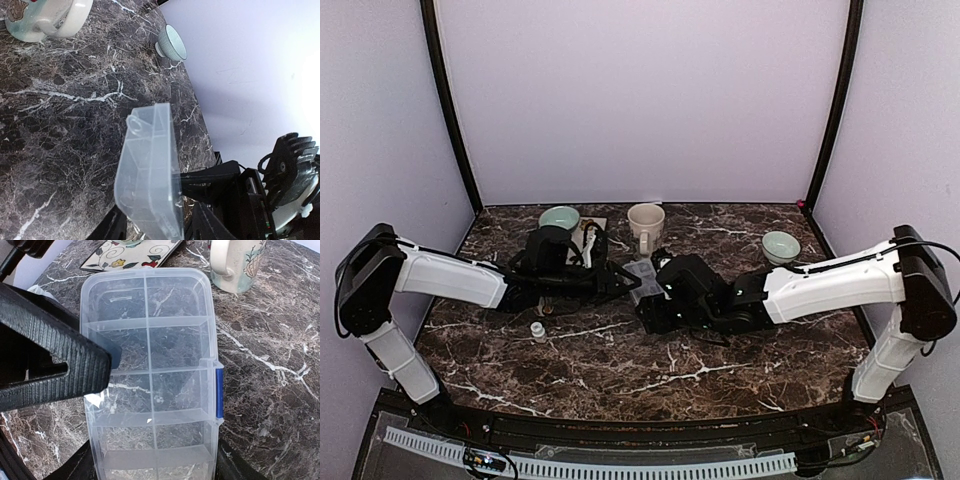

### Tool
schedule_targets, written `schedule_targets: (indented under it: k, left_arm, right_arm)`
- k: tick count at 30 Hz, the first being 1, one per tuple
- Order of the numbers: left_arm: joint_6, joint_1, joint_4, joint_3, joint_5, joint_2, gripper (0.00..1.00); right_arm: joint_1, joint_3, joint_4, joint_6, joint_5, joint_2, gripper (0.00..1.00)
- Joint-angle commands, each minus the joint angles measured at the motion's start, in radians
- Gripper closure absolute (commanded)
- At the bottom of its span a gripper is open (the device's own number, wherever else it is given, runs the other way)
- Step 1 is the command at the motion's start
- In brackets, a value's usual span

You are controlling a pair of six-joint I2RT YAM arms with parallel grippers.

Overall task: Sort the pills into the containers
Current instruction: Pass from the right arm to the left

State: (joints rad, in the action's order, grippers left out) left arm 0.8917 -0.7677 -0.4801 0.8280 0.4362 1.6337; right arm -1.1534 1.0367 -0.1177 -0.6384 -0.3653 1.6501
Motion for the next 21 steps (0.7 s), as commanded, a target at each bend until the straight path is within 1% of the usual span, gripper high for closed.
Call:
schedule_targets:
  k: [1,5,10,13,14,15,20,21]
  left_arm:
    - [0.031,0.01,-0.081,-0.013,0.037,-0.015,0.62]
    - [0.055,0.014,-0.122,-0.03,0.051,-0.005,0.67]
    - [0.054,0.016,-0.135,-0.037,0.059,0.001,0.78]
    - [0.048,0.018,-0.139,-0.043,0.058,-0.002,0.95]
    - [0.045,0.019,-0.135,-0.044,0.057,-0.005,0.98]
    - [0.037,0.019,-0.128,-0.043,0.053,-0.008,1.0]
    - [-0.011,0.026,-0.113,-0.055,0.047,-0.026,1.0]
    - [-0.02,0.027,-0.117,-0.06,0.053,-0.028,1.0]
  right_arm:
    - [-0.012,0.044,0.054,-0.008,0.011,0.022,0.49]
    - [-0.013,0.061,0.057,-0.003,0.021,0.036,0.49]
    - [-0.014,0.069,0.061,-0.004,0.026,0.042,0.49]
    - [-0.015,0.071,0.062,-0.003,0.032,0.042,0.48]
    - [-0.015,0.071,0.063,-0.001,0.035,0.04,0.46]
    - [-0.015,0.067,0.068,0.001,0.041,0.037,0.44]
    - [-0.015,0.033,0.111,0.014,0.07,0.003,0.29]
    - [-0.015,0.027,0.119,0.019,0.073,-0.007,0.27]
